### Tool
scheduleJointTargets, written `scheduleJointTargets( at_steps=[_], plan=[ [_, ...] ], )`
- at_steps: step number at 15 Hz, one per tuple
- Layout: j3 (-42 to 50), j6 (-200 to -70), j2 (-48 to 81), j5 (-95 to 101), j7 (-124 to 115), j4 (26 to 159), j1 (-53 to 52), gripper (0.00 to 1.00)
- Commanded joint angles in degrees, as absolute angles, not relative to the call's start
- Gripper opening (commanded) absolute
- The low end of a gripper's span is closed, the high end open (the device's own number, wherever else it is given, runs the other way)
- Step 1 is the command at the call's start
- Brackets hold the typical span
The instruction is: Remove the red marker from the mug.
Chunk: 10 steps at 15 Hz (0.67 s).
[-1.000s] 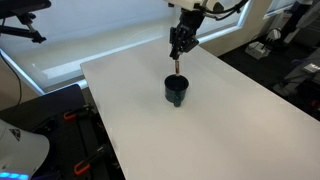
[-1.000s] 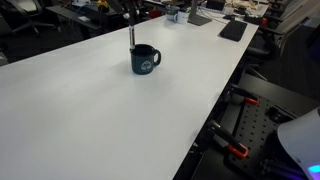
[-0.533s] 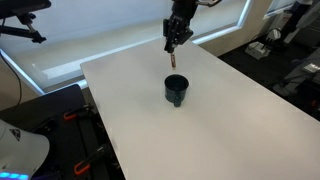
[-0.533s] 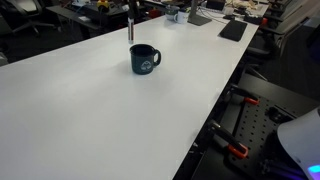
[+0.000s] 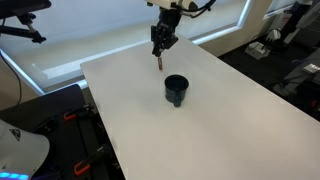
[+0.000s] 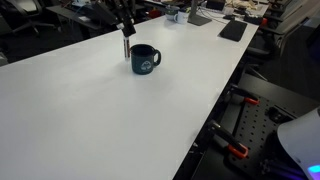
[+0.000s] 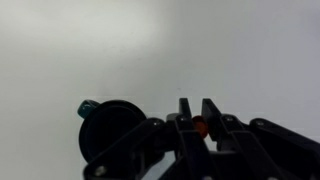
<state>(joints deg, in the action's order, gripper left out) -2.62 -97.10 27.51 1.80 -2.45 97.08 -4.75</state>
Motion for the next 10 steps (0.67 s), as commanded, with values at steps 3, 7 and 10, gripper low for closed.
scheduleJointTargets(
  at_steps=[3, 7, 10],
  plan=[
    [-2.8, -95.5, 32.5, 1.8, -3.2, 94.3, -5.9, 0.05],
    [-2.3, -94.9, 36.9, 1.1, -3.2, 91.9, -5.2, 0.05],
    [-1.9, -95.0, 39.5, 0.8, -3.4, 90.2, -4.6, 0.05]
  ],
)
